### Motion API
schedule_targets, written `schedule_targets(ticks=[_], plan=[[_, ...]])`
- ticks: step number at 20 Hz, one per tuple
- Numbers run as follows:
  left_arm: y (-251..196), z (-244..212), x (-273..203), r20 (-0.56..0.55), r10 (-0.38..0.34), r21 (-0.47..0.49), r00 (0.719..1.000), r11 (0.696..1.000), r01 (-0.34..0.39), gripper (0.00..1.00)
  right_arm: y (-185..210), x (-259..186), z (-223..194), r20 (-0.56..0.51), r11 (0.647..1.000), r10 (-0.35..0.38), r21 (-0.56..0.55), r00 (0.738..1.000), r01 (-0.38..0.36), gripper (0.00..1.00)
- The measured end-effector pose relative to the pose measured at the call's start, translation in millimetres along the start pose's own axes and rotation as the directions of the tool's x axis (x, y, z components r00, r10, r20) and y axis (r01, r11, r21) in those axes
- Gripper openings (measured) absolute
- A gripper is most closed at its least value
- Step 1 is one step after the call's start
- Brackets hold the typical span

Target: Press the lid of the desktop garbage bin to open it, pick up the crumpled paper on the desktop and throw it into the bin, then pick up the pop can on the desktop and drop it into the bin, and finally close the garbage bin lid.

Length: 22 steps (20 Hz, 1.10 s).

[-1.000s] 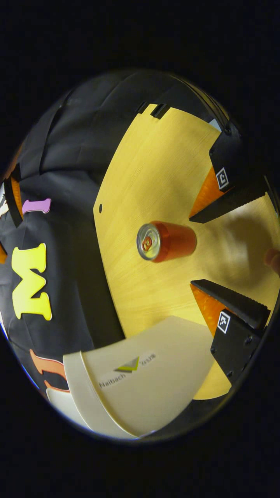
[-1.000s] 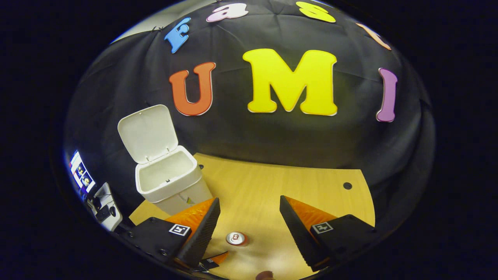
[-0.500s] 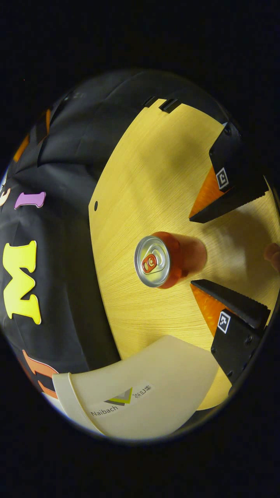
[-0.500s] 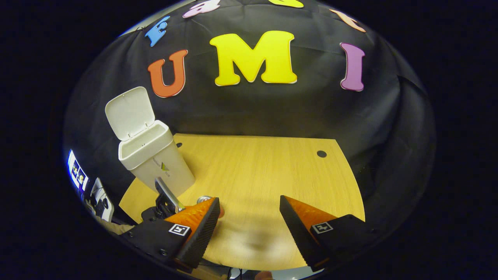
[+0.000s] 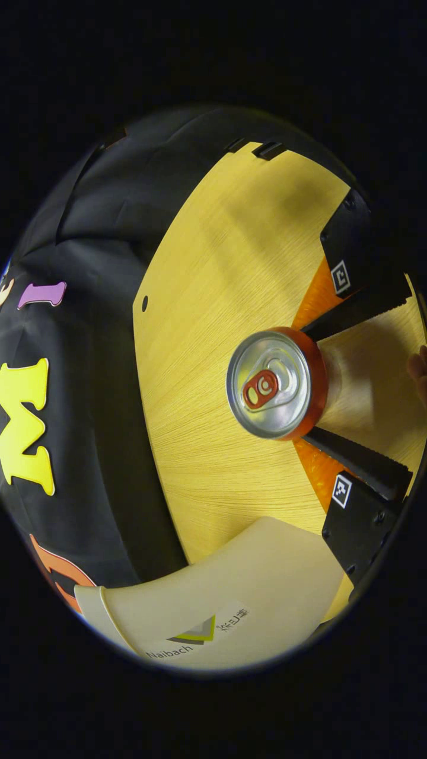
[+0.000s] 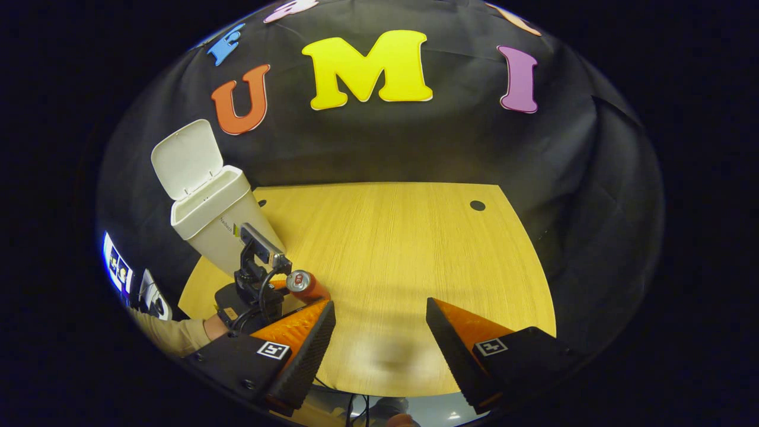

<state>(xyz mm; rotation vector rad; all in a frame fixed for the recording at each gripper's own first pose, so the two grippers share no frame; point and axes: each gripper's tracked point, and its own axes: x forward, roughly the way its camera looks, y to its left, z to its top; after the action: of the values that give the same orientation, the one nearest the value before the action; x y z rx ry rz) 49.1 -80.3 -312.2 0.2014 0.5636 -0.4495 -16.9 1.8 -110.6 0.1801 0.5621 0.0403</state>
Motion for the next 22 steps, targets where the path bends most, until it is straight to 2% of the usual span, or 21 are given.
schedule_targets(ticks=[2, 3, 4, 5, 6, 9, 10, 13, 18, 22], plan=[[1.1, 0.9, -0.2, 0.001, 0.0, -0.006, 1.0, 1.0, 0.0, 0.89, 1.0, 0.7, 0.1, -0.004, 1.0, 0.0, 0.014, 1.0, 0.0, 0.97], [1.1, -0.1, -0.8, 0.002, -0.001, -0.012, 1.0, 1.0, 0.001, 0.88, 0.0, 0.3, 0.1, -0.004, 1.0, -0.004, 0.021, 1.0, 0.004, 0.97], [0.9, 0.3, -0.8, 0.0, -0.003, -0.017, 1.0, 1.0, 0.003, 0.94, -2.9, -0.1, 0.1, -0.003, 1.0, -0.012, 0.029, 1.0, 0.012, 0.94], [0.9, -0.1, -1.3, -0.002, -0.001, -0.024, 1.0, 1.0, 0.001, 0.88, -4.3, 0.2, -0.5, -0.003, 0.999, -0.013, 0.038, 1.0, 0.013, 0.97], [-0.3, -0.4, -1.7, -0.005, -0.007, -0.033, 1.0, 0.999, 0.007, 0.87, -3.3, 0.3, -3.3, -0.009, 0.999, -0.006, 0.048, 1.0, 0.006, 0.94], [-0.5, 4.7, -6.1, -0.022, -0.018, -0.07, 1.0, 0.997, 0.016, 0.87, -9.4, 3.1, -9.3, -0.02, 0.996, -0.005, 0.086, 1.0, 0.007, 0.94], [-0.2, 7.1, -8.9, -0.031, -0.017, -0.089, 0.999, 0.996, 0.014, 0.87, -13.6, 4.4, -10.0, -0.015, 0.995, -0.012, 0.1, 1.0, 0.013, 0.97], [5.2, 35.2, -29.6, -0.018, -0.025, -0.156, 1.0, 0.987, 0.022, 0.87, -24.2, 6.6, -9.0, -0.001, 0.995, -0.022, 0.101, 1.0, 0.022, 0.97], [23.7, 80.1, -73.0, -0.008, 0.067, -0.094, 0.998, 0.993, -0.068, 0.86, -34.0, 12.0, -4.1, 0.017, 0.997, -0.017, 0.077, 1.0, 0.015, 0.97], [40.4, 120.6, -121.2, 0.022, 0.103, -0.153, 0.994, 0.983, -0.099, 0.86, -30.8, 19.1, -2.4, 0.018, 0.997, 0.02, 0.069, 1.0, -0.021, 0.97]])
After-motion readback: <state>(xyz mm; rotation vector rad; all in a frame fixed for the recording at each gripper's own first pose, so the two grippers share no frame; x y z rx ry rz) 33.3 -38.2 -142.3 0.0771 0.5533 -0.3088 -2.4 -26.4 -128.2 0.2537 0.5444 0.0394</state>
